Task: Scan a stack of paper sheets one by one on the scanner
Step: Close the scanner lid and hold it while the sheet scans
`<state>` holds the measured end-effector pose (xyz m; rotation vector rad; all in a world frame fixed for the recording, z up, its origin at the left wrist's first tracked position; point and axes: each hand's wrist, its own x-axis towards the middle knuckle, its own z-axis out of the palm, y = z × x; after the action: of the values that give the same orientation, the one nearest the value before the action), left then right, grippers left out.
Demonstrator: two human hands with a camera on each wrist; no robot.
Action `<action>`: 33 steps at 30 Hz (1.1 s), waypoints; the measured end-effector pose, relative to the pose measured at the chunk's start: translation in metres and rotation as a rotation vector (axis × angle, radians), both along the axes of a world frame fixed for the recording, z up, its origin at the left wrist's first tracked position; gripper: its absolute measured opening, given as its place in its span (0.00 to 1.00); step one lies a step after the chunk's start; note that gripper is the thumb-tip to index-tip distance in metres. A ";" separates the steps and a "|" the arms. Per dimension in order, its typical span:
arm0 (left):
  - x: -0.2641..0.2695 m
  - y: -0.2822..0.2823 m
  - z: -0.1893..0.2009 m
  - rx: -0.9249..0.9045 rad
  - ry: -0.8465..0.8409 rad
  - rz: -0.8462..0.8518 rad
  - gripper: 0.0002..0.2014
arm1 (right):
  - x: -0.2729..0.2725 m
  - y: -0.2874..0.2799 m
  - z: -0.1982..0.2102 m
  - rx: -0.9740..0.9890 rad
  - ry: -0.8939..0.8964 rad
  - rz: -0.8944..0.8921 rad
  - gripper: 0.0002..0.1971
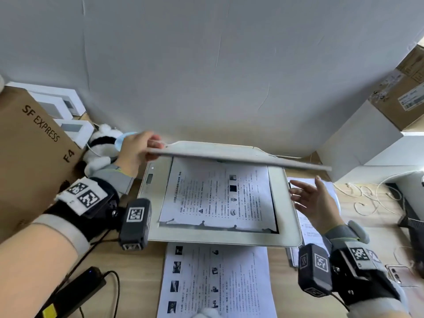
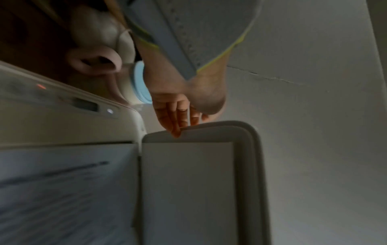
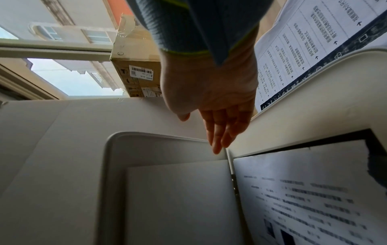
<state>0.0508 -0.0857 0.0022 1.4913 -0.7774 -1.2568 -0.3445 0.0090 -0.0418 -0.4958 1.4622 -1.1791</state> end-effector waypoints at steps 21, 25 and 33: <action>0.022 0.057 -0.070 0.149 -0.361 -0.126 0.08 | -0.005 0.020 -0.024 0.167 0.535 0.065 0.08; 0.037 0.059 -0.083 0.160 -0.451 -0.015 0.07 | -0.007 0.023 -0.038 0.169 0.562 -0.020 0.08; 0.053 0.067 -0.123 0.365 -0.324 -0.102 0.06 | 0.006 0.035 -0.058 0.213 0.463 0.037 0.11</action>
<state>0.1042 -0.0183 -0.1209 2.0084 -0.8743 -1.2983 -0.3384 0.0442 -0.0996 -0.6738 1.9406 -0.8975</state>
